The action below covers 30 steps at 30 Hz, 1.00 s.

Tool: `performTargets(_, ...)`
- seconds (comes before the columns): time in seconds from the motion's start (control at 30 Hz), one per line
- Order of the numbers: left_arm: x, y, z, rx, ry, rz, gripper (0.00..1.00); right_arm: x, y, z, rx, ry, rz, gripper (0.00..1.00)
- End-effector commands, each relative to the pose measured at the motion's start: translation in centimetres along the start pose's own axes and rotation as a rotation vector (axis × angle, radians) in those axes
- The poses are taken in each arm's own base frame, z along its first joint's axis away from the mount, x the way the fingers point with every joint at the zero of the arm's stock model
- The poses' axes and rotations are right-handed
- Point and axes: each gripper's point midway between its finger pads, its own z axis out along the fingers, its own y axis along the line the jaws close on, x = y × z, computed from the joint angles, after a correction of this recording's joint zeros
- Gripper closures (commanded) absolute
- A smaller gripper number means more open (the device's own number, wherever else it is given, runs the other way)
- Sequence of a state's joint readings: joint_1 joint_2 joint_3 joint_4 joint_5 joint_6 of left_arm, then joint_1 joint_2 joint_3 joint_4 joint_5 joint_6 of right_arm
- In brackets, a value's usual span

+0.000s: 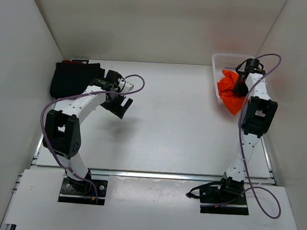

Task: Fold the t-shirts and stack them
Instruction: Grab crumpled tshirt from bin with the right arm, then move the tshirt to the center of the board

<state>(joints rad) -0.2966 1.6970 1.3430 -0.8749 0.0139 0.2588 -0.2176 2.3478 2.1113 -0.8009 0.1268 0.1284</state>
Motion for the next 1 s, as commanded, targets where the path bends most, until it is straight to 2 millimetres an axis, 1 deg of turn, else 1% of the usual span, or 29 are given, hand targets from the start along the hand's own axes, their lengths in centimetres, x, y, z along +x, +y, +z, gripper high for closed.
performTargets(0.0,0.2,-0.9,-0.7,0.029,-0.007,-0.039,0.02,-3.2,0.0,-2.1,-0.109,-0.089,0.03,0.81)
performTargets(0.03,0.3,-0.6,-0.7,0.027,-0.002,-0.053,0.02,-3.9,0.0,-2.8,-0.112,-0.11,0.036,1.0)
performTargets(0.07,0.0,-0.8,-0.8,0.028,-0.007,-0.046,0.02,-5.1,0.3,-3.9,-0.12,-0.145,0.043,1.0)
performTargets(0.1,-0.1,-0.9,-0.8,0.035,-0.004,-0.046,0.03,-5.7,0.1,-4.3,-0.113,-0.167,0.041,1.0)
performTargets(0.13,-0.2,-0.6,-0.8,0.031,-0.001,-0.052,0.02,-7.4,0.8,-6.2,-0.154,-0.223,0.041,1.0)
performTargets(0.17,-0.5,-0.6,-1.0,0.027,-0.011,-0.049,0.03,-9.2,0.9,-8.0,-0.17,-0.281,0.048,1.0)
performTargets(0.2,-0.6,-0.8,-0.9,0.03,-0.006,-0.041,0.02,-11.6,1.1,-10.4,-0.196,-0.361,0.055,1.0)
performTargets(0.23,-0.9,-0.7,-1.1,0.018,-0.017,-0.032,0.02,-12.6,1.6,-12.0,-0.221,-0.397,0.061,1.0)
performTargets(0.27,-1.0,-0.5,-1.2,0.014,-0.021,-0.037,0.02,-14.5,1.4,-15.2,-0.239,-0.478,0.067,1.0)
performTargets(0.33,-1.3,-0.4,-1.4,0.008,-0.027,-0.028,0.03,-17.0,2.5,-20.6,-0.308,-0.608,0.042,1.0)
performTargets(0.37,-1.5,-0.2,-1.5,0.004,-0.033,-0.029,0.03,-18.4,3.2,-24.4,-0.342,-0.698,0.032,1.0)
performTargets(0.4,-1.6,0.0,-1.7,-0.003,-0.037,-0.034,0.02,-19.5,3.8,-28.4,-0.38,-0.784,0.019,1.0)
performTargets(0.43,-1.5,0.2,-1.7,-0.008,-0.036,-0.026,0.03,-19.6,4.5,-29.9,-0.412,-0.808,0.003,1.0)
performTargets(0.47,-1.6,0.4,-1.7,-0.011,-0.037,-0.041,0.02,-19.9,5.1,-33.4,-0.44,-0.873,-0.017,1.0)
performTargets(0.5,-1.6,0.5,-2.1,-0.007,-0.043,-0.038,0.03,-19.6,6.0,-36.4,-0.466,-0.919,-0.037,1.0)
performTargets(0.53,-1.5,0.7,-2.2,-0.017,-0.045,-0.041,0.02,-19.4,7.3,-38.4,-0.509,-0.951,-0.057,1.0)
performTargets(0.57,-1.7,1.1,-2.3,-0.03,-0.048,-0.047,0.02,-19.1,7.8,-41.7,-0.553,-1.003,-0.082,1.0)
performTargets(0.6,-1.9,1.3,-2.6,-0.035,-0.061,-0.041,0.02,-18.4,8.9,-44.5,-0.606,-1.048,-0.113,0.99)
performTargets(0.63,-2.0,1.4,-2.9,-0.034,-0.068,-0.049,0.02,-17.3,10.6,-47.4,-0.681,-1.083,-0.146,1.0)
performTargets(0.67,-1.7,1.8,-2.8,-0.043,-0.064,-0.061,0.02,-16.5,11.7,-49.1,-0.742,-1.099,-0.182,0.99)
performTargets(0.7,-1.8,2.5,-2.9,-0.072,-0.068,-0.07,0.02,-15.4,13.4,-51.3,-0.803,-1.126,-0.213,1.0)
performTargets(0.73,-1.8,3.0,-3.2,-0.079,-0.072,-0.089,0.02,-13.9,15.4,-53.7,-0.887,-1.144,-0.248,1.0)
performTargets(0.77,-1.8,3.9,-3.4,-0.093,-0.078,-0.12,0.02,-12.2,17.8,-55.2,-0.97,-1.138,-0.288,1.0)
performTargets(0.8,-1.6,4.6,-3.6,-0.096,-0.083,-0.148,0.02,-11.3,18.7,-56.2,-1.015,-1.145,-0.31,1.0)
performTargets(0.83,-1.7,5.2,-3.7,-0.101,-0.09,-0.177,0.01,-10.2,20.3,-57.4,-1.069,-1.148,-0.327,1.0)
performTargets(0.87,-1.7,6.3,-4.2,-0.115,-0.103,-0.206,0.01,-9.1,21.7,-58.4,-1.116,-1.136,-0.325,1.0)
performTargets(0.9,-1.6,7.0,-4.2,-0.123,-0.103,-0.227,0.01,-8.6,22.7,-58.5,-1.153,-1.128,-0.327,1.0)
performTargets(0.93,-1.3,7.9,-4.5,-0.139,-0.104,-0.251,0.02,-7.6,24.2,-58.4,-1.189,-1.108,-0.337,1.0)
performTargets(0.97,-1.5,8.5,-4.9,-0.153,-0.116,-0.262,0.02,-7.0,25.1,-58.4,-1.205,-1.097,-0.334,1.0)
